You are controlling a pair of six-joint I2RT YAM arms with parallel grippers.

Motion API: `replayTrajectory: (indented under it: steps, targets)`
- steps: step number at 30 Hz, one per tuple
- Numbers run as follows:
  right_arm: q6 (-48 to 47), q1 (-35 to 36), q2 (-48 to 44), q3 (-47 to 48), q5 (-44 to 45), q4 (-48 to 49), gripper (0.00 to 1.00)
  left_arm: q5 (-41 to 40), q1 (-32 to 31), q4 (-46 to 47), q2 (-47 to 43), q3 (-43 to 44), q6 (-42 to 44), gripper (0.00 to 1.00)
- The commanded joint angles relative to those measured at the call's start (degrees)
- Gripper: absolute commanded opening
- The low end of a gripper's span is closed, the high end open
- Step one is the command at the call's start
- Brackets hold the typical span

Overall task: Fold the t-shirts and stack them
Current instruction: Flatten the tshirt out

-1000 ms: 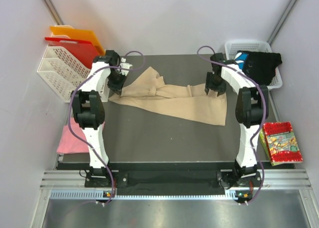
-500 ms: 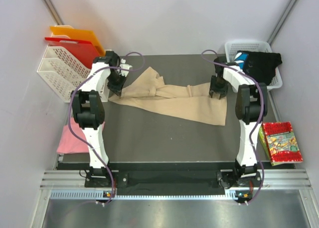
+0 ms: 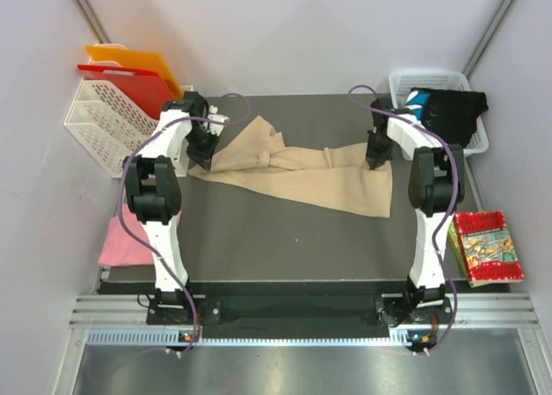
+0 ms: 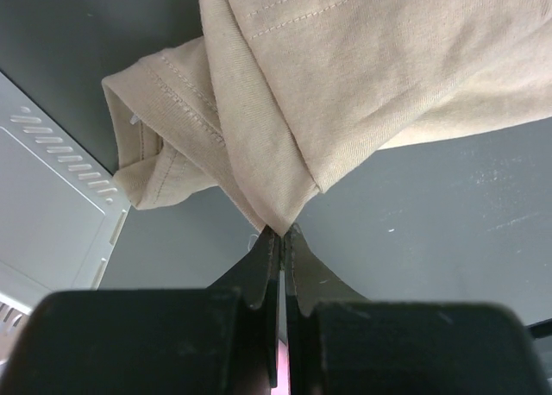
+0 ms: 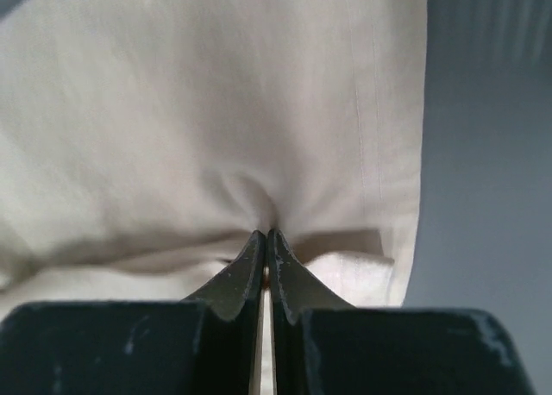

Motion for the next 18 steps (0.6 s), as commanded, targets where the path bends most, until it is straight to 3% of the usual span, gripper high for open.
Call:
replayTrajectory:
  steps: [1,8,10,11,12,14,15,18]
  targets:
    - [0.2,0.1,-12.7,-5.0,-1.4,1.3,0.0,0.9,0.4,0.3,-2.3,-0.3,-0.5,0.0]
    - [-0.4,3.0,-28.7,-23.9,-2.5,-0.4,0.01,1.1,0.5,0.7,-1.6,-0.3,-0.4,0.0]
    - [-0.2,3.8,-33.6,-28.5,-2.5,-1.4,0.09,1.2,0.4,0.8,-1.7,-0.3,-0.5,0.0]
    - [-0.2,3.9,-34.9,-33.1,-3.8,-1.6,0.15,1.5,0.4,0.8,-1.4,-0.2,-0.4,0.0]
    - [0.0,4.2,-36.1,-35.3,-3.8,-1.9,0.3,1.5,0.5,0.8,-1.3,0.0,-0.5,0.0]
    - [0.3,4.2,-38.2,-40.4,-7.4,-1.7,0.43,1.6,0.5,0.8,-1.0,0.6,-0.6,0.0]
    - [0.5,4.2,-38.2,-41.1,-7.0,-1.7,0.6,1.8,0.5,0.7,-1.0,0.8,-0.6,0.0]
    - [0.7,3.7,-35.8,-38.2,-3.0,-1.8,0.77,2.2,0.4,0.0,-0.7,1.8,-0.7,0.0]
